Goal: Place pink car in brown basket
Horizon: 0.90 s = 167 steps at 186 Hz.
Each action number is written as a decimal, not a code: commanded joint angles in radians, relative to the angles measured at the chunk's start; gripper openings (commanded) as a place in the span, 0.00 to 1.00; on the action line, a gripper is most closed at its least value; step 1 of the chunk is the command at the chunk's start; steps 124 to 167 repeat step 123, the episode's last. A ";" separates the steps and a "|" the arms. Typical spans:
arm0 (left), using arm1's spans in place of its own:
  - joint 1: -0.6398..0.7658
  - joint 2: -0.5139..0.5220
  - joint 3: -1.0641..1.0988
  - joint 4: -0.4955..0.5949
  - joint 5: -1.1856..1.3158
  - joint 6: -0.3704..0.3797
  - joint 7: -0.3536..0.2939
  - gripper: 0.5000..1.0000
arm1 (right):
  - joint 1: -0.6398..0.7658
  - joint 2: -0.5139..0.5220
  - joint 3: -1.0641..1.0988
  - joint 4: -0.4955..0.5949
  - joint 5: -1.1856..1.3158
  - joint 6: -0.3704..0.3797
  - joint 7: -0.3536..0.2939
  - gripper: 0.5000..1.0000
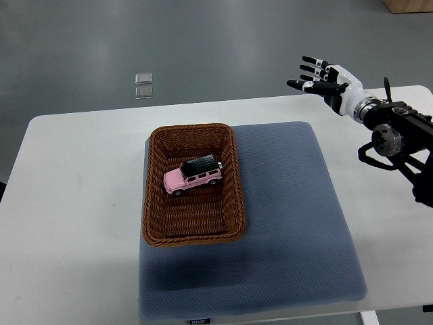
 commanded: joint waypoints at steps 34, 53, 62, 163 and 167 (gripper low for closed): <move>0.000 0.000 0.000 -0.001 0.000 0.000 -0.001 1.00 | -0.049 0.001 0.008 -0.003 0.144 -0.006 0.010 0.83; 0.000 0.000 0.000 -0.001 0.000 0.000 -0.001 1.00 | -0.063 0.009 0.008 -0.006 0.144 -0.009 0.008 0.83; 0.000 0.000 0.000 -0.001 0.000 0.000 0.001 1.00 | -0.066 0.024 0.009 -0.008 0.144 -0.010 0.008 0.83; 0.000 0.000 -0.009 -0.001 0.000 0.000 -0.001 1.00 | -0.094 0.037 0.008 -0.015 0.143 -0.009 0.008 0.83; 0.000 0.000 -0.009 -0.001 0.000 0.000 -0.001 1.00 | -0.094 0.037 0.008 -0.015 0.143 -0.009 0.008 0.83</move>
